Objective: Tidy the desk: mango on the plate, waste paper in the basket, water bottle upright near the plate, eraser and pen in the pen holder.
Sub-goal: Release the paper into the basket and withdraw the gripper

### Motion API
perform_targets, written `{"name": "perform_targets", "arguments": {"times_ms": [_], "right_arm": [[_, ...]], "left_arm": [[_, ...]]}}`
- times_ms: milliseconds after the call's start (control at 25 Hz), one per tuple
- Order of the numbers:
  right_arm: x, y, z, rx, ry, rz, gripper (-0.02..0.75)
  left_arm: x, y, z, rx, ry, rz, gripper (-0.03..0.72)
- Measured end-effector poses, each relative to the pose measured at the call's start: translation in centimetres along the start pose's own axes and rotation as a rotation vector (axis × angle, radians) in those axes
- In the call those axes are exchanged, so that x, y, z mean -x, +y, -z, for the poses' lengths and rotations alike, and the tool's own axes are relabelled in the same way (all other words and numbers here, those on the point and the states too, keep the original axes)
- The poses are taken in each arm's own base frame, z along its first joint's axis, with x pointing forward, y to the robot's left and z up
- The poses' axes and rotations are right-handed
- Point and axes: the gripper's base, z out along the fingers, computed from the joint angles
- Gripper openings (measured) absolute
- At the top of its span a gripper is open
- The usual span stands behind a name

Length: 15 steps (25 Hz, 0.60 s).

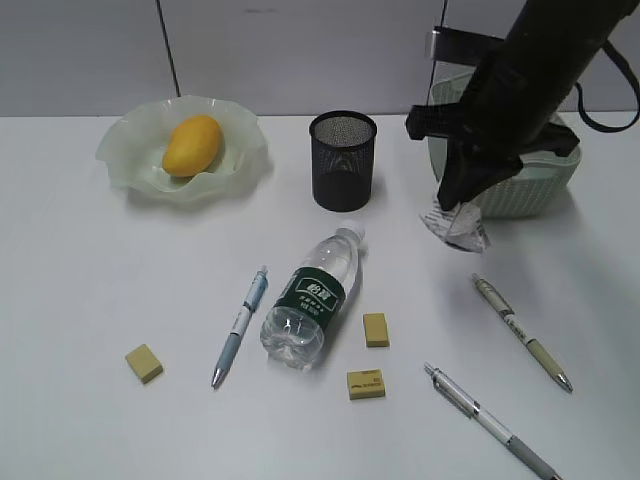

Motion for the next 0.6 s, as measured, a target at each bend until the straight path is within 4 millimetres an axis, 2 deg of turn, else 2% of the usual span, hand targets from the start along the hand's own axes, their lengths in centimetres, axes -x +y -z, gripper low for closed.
{"name": "perform_targets", "arguments": {"times_ms": [200,440,600], "right_arm": [[0.7,0.7,1.9,0.009,-0.02,0.02,0.014],[2.4,1.7,5.4,0.012,-0.135,0.063,0.014],[3.4,1.2,7.4,-0.02,-0.216,0.066,0.014]], "left_arm": [[0.0,0.0,0.0,0.0,0.0,0.0,0.363],[0.0,0.0,0.0,0.0,0.0,0.0,0.363],[0.0,0.0,0.0,0.0,0.0,0.0,0.363]]}}
